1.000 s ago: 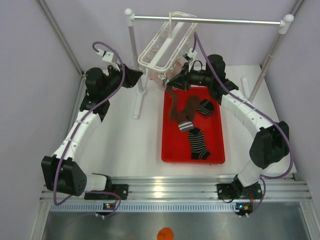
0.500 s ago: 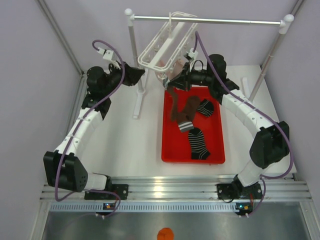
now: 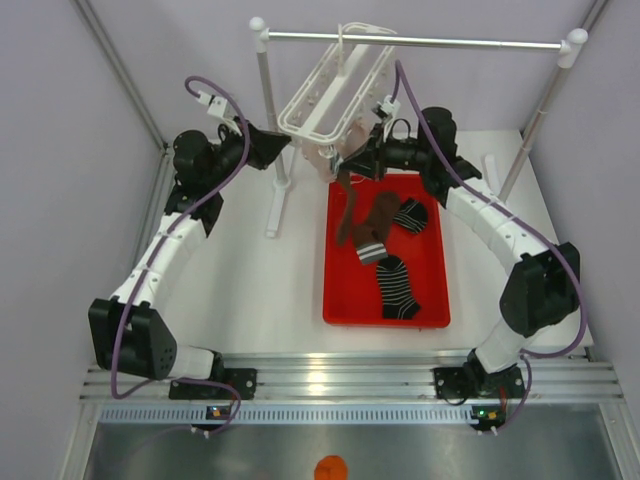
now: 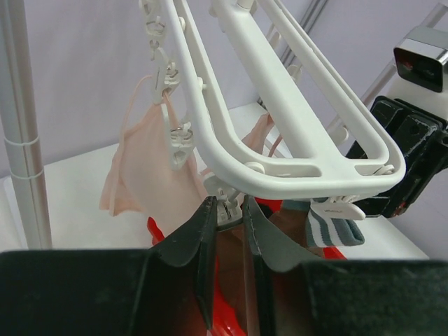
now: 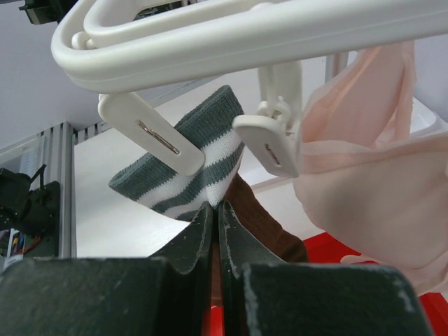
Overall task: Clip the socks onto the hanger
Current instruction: Open the clamp at the hanger.
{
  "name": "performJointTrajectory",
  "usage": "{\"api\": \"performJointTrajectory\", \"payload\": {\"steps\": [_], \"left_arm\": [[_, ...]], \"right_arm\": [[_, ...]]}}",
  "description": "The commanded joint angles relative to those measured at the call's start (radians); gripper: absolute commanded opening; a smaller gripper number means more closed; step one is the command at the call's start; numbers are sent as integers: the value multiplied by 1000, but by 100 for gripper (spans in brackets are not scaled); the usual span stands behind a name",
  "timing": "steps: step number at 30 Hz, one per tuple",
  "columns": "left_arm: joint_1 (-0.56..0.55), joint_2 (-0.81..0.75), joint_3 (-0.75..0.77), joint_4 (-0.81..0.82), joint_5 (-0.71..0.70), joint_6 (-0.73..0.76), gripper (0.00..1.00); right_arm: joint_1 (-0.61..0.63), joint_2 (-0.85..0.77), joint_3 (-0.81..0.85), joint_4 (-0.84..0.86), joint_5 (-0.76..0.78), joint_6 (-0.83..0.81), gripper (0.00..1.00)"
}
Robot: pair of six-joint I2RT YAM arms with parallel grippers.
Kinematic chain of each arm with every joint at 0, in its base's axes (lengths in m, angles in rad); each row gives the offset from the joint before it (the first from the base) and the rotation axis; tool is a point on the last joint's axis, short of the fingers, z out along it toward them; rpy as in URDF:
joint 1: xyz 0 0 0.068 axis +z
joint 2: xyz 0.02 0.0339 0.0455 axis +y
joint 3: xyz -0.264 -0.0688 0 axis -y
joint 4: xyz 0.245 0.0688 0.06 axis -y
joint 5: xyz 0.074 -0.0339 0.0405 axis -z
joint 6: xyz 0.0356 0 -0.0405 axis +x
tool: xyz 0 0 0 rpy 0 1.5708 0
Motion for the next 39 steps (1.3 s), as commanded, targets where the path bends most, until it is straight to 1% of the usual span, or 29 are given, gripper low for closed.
{"api": "performJointTrajectory", "payload": {"steps": [1,2,4,5,6,9,11,13,16,17,18,19,21,25,26,28,29,30,33,34,36,37,39], "left_arm": [[-1,8,52,53,46,-13,7],[-2,14,57,56,58,-17,6],[-1,26,60,78,122,-45,3],[-2,29,65,85,144,-57,1],[-2,35,66,107,182,-85,1],[-2,66,81,121,231,-100,0],[-2,74,92,119,263,-93,0],[-1,88,100,125,297,-82,1],[-2,105,114,150,339,-83,2],[-2,108,117,157,346,-83,2],[-2,115,120,159,349,-83,2],[-2,118,127,157,351,-82,2],[-2,129,135,157,356,-82,2],[-4,140,158,160,359,-88,3],[-4,140,160,160,362,-88,3],[-4,141,161,170,382,-88,4],[-4,146,160,195,415,-102,7],[-4,144,160,211,415,-105,7],[-4,147,140,291,471,-140,8],[-4,148,138,297,487,-140,9],[-5,149,135,314,510,-139,8],[-4,149,134,332,523,-139,8],[-4,158,135,348,564,-137,8]], "right_arm": [[-40,-21,23,21,-28,-3,0],[-45,-16,28,19,-39,0,0],[-62,2,51,7,-48,-5,8],[-65,8,63,-7,-51,-2,14],[-78,24,97,-42,-56,0,30],[-108,30,137,-68,-111,35,43],[-126,6,134,-78,-167,50,44],[-132,-25,117,-90,-191,52,43],[-137,-102,53,-61,-249,72,37],[-134,-122,11,-27,-281,93,36],[-128,-155,-12,20,-296,179,36],[-123,-169,-33,112,-307,228,36],[-91,-206,-72,171,-321,317,34],[-36,-257,-107,205,-258,354,31],[-11,-264,-116,174,-196,325,31],[19,-271,-116,136,-133,275,30],[59,-255,-110,82,-2,196,31],[67,-246,-110,82,-1,187,31],[92,-211,-135,146,70,189,39],[93,-200,-139,190,75,196,40],[98,-165,-130,211,88,219,42],[98,-154,-126,227,88,221,46],[101,-127,-121,255,88,225,47]]}}
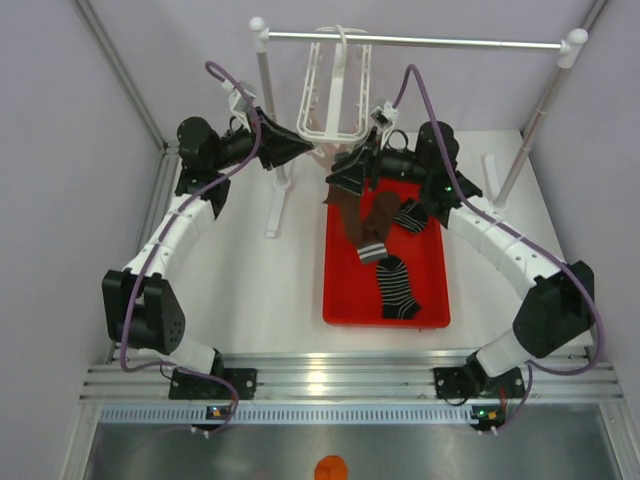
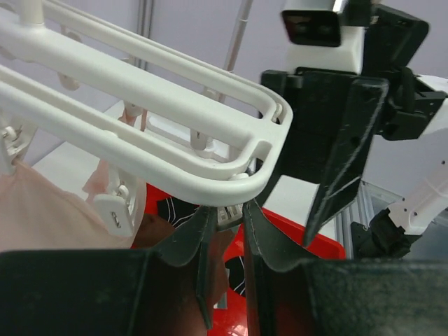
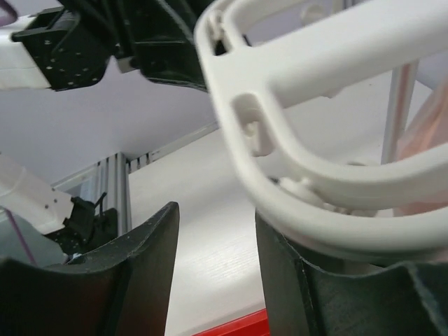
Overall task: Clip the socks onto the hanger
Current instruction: Open the clamp at the hanger.
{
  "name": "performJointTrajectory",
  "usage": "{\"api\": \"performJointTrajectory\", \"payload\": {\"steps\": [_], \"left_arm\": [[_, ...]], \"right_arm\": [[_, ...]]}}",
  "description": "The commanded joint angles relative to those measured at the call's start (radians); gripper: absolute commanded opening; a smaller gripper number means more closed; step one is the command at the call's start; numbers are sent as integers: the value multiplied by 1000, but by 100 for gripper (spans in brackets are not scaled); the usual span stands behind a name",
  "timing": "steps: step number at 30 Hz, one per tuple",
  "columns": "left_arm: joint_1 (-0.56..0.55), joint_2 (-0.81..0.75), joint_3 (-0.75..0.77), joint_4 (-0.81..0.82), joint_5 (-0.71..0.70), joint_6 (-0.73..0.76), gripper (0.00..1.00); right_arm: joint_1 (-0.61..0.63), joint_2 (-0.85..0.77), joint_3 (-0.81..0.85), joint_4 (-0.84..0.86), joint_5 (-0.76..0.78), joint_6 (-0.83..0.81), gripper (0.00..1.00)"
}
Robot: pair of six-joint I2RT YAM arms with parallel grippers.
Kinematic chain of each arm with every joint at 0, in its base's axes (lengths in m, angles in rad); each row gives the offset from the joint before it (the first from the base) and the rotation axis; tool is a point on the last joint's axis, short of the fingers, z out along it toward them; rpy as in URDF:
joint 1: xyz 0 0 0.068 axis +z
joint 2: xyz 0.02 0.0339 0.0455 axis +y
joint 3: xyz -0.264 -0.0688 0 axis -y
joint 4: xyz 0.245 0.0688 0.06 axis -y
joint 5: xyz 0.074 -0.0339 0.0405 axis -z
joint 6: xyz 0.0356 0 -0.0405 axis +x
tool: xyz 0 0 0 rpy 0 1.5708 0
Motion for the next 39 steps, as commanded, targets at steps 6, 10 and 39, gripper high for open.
{"api": "performJointTrajectory", "payload": {"steps": [6,10,39], "left_arm": [[-3,28,28,144,147,-12,6],[-3,45,26,170,173,-36,6],[-4,-99,-46,-233,-148,-8,60]], "right_arm": [[9,84,28,213,47,40,49],[11,113,33,299,7,98,49],[80,93,23,226,142,-90,0]]}}
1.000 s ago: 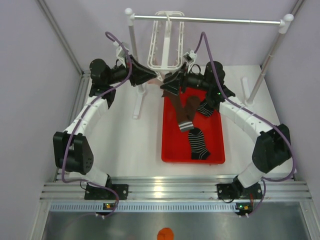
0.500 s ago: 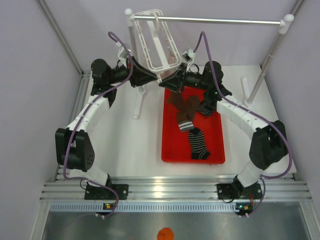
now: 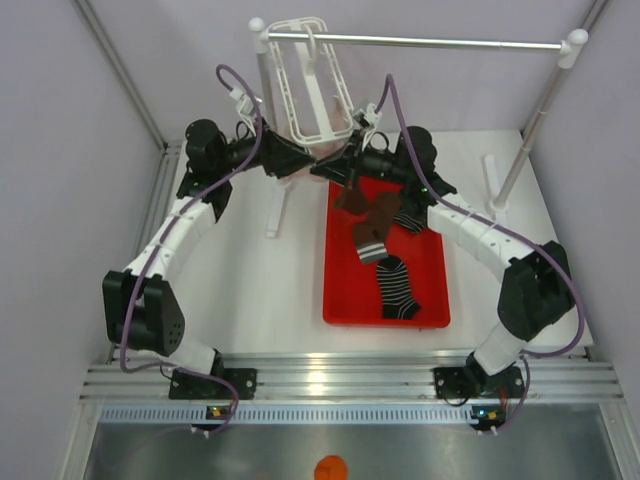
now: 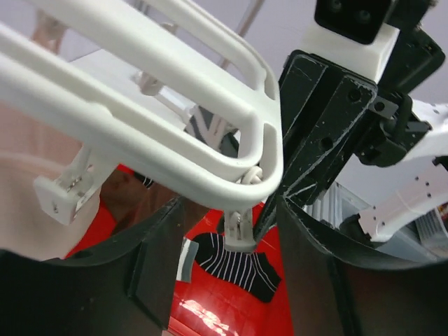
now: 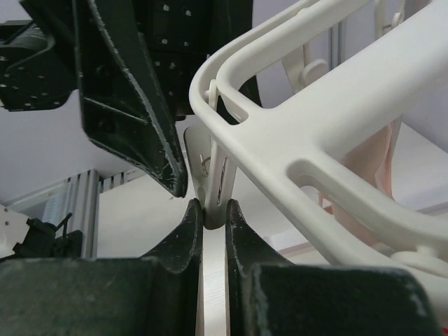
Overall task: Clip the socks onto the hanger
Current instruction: Open the clamp at the hanger.
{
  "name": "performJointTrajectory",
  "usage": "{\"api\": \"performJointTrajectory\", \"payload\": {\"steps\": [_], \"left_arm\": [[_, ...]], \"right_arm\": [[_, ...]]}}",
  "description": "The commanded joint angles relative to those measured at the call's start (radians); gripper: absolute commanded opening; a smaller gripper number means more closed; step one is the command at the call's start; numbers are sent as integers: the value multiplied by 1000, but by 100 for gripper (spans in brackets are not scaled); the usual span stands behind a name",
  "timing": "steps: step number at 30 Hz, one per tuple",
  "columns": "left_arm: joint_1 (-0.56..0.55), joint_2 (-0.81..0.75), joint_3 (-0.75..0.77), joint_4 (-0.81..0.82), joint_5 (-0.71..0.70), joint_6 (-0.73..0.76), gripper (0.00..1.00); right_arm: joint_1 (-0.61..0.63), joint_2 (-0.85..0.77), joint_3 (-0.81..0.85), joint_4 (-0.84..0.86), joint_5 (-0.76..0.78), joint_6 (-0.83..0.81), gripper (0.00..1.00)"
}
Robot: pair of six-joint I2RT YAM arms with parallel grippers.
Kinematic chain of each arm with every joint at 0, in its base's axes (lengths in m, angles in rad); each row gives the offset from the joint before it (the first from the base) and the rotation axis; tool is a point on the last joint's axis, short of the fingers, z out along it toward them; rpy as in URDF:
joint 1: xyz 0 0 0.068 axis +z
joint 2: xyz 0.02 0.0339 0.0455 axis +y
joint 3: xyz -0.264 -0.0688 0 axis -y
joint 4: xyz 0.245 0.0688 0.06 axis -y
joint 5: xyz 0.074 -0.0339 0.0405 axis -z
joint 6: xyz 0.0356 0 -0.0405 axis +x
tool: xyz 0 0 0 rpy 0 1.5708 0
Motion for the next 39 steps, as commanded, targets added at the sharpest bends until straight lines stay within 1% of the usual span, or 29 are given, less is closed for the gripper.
{"api": "performJointTrajectory", "payload": {"steps": [1,3,4,6,7,11,13,14,17,25,32,36,39], "left_arm": [[-1,-133,-41,-119,-184,27,61],[-1,-171,-49,-177,-261,12,63],[-2,-184,-49,-226,-325,-1,64],[-7,-208,-44,-281,-394,-27,66],[-8,-222,-40,-339,-458,-28,66],[-21,-259,-46,-374,-545,-25,66],[-33,-268,-40,-424,-559,-27,66],[-39,-270,-35,-467,-598,-28,66],[-58,-271,-18,-519,-617,-37,65],[-90,-276,-15,-507,-675,-70,66],[-99,-254,22,-492,-723,-87,67],[-102,-247,29,-490,-772,-88,64],[-102,-234,45,-493,-783,-106,61]], "right_arm": [[37,-60,7,-8,89,-100,0],[57,-72,-9,-14,144,-143,0],[62,-78,-18,-14,164,-169,0],[77,-87,-26,-13,219,-189,0],[89,-90,-33,-11,257,-213,0],[114,-100,-44,-8,345,-280,0],[129,-101,-47,-5,389,-328,0],[137,-103,-49,-4,411,-344,0],[163,-101,-59,12,466,-405,0],[223,-93,-87,38,567,-542,0],[249,-89,-88,32,614,-603,0],[252,-89,-88,33,624,-611,0],[261,-90,-88,33,634,-622,0]]}}
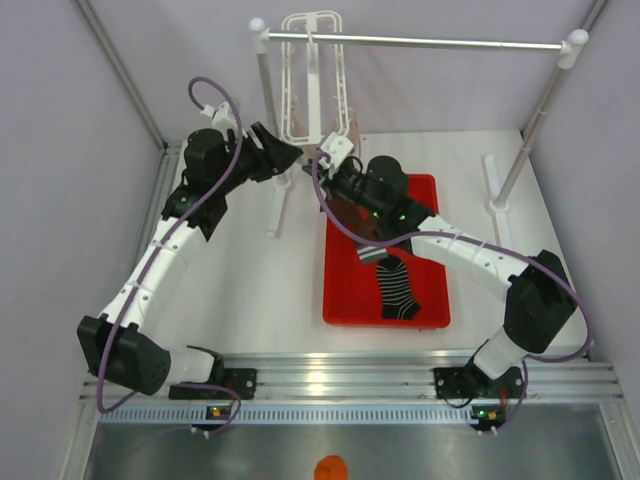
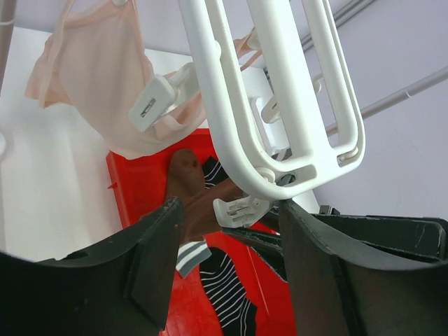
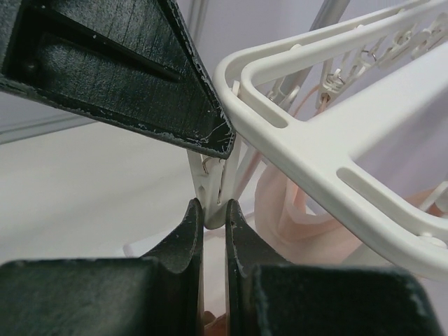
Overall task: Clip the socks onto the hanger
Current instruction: Open the clamp at the hanger.
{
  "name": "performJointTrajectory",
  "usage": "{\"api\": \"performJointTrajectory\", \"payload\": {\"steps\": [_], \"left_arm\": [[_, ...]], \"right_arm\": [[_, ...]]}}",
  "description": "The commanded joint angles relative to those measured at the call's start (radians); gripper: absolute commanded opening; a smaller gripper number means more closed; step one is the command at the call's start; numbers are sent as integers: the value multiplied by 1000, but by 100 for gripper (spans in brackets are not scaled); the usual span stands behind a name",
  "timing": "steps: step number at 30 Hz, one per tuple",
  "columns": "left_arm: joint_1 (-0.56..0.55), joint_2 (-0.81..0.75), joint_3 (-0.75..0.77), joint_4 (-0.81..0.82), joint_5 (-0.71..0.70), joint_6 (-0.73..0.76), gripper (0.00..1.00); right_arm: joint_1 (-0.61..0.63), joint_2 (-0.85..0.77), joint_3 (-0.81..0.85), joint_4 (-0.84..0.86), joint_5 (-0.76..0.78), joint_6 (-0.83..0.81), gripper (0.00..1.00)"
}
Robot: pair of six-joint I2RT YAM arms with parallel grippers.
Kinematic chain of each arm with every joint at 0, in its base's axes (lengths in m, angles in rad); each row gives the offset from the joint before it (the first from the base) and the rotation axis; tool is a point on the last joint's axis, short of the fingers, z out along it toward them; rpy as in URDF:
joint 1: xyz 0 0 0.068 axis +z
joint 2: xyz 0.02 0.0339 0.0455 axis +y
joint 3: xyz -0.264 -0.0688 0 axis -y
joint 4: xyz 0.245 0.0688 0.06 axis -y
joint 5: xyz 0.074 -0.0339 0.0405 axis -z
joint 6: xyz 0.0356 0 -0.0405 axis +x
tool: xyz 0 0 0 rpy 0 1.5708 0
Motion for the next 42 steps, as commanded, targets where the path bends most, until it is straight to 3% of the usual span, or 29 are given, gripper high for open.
{"api": "performJointTrajectory", "payload": {"steps": [1,12,18,25,26,28,29,32,38,42], "left_arm": [[-2,9,57,28,-46,-40,61],[-5,26,66,31,-38,-81,55],[-5,43,71,31,-37,-95,45],[-5,56,74,46,-15,-98,28],[-5,57,72,48,-12,-100,17],[-5,59,71,49,-2,-100,7],[-5,60,72,51,0,-97,0],[-3,57,65,60,20,-68,0],[4,48,45,101,126,18,0],[7,48,42,117,167,60,0]], "right_arm": [[33,-32,-1,35,24,-37,0],[59,-23,-1,31,46,-100,0],[65,-19,8,18,49,-111,0],[67,-19,10,18,35,-112,0],[68,-17,11,17,35,-112,0],[68,-14,19,6,34,-112,0],[67,-14,23,-2,31,-111,4],[67,-14,34,-23,24,-106,26],[19,-17,59,-75,-32,-42,43],[-51,0,109,-97,-130,49,46]]}}
